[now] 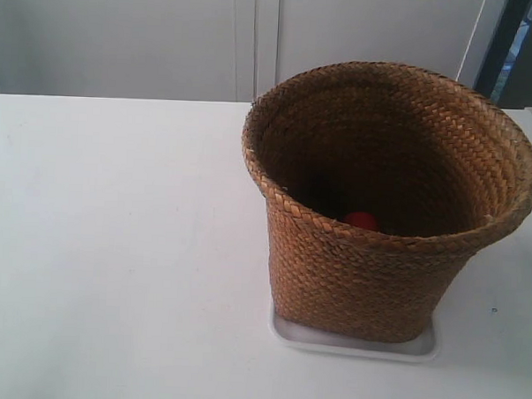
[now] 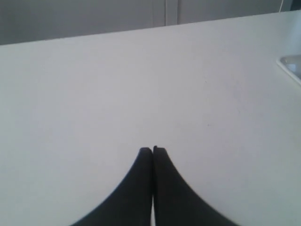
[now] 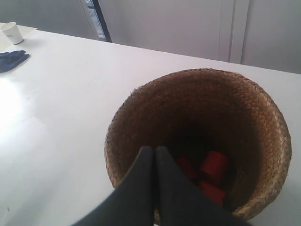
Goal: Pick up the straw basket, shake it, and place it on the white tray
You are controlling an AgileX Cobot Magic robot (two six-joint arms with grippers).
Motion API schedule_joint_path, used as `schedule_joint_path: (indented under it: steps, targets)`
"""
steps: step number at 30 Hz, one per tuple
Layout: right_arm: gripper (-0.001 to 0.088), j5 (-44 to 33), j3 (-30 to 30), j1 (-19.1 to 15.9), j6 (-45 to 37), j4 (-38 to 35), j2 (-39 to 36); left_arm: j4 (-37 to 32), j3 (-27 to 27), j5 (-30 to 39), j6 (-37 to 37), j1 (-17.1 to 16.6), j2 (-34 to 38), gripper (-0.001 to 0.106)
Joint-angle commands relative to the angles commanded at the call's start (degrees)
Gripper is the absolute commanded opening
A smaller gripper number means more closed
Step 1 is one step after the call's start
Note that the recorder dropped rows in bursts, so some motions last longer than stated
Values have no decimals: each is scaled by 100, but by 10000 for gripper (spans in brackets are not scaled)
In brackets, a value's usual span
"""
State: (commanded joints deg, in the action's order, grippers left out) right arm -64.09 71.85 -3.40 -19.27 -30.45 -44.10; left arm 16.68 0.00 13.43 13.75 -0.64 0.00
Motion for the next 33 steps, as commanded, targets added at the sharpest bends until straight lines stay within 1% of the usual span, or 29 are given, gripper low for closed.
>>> schedule_joint_path:
  steps: [15, 17, 33]
  targets:
    - [0, 0, 0, 0, 0, 0, 0, 0, 0, 56, -13, 0, 0, 0]
    - [0, 1, 0, 0, 154, 0, 0, 0, 0, 56, -13, 0, 0, 0]
    - [0, 1, 0, 0, 134, 0, 0, 0, 0, 56, -13, 0, 0, 0]
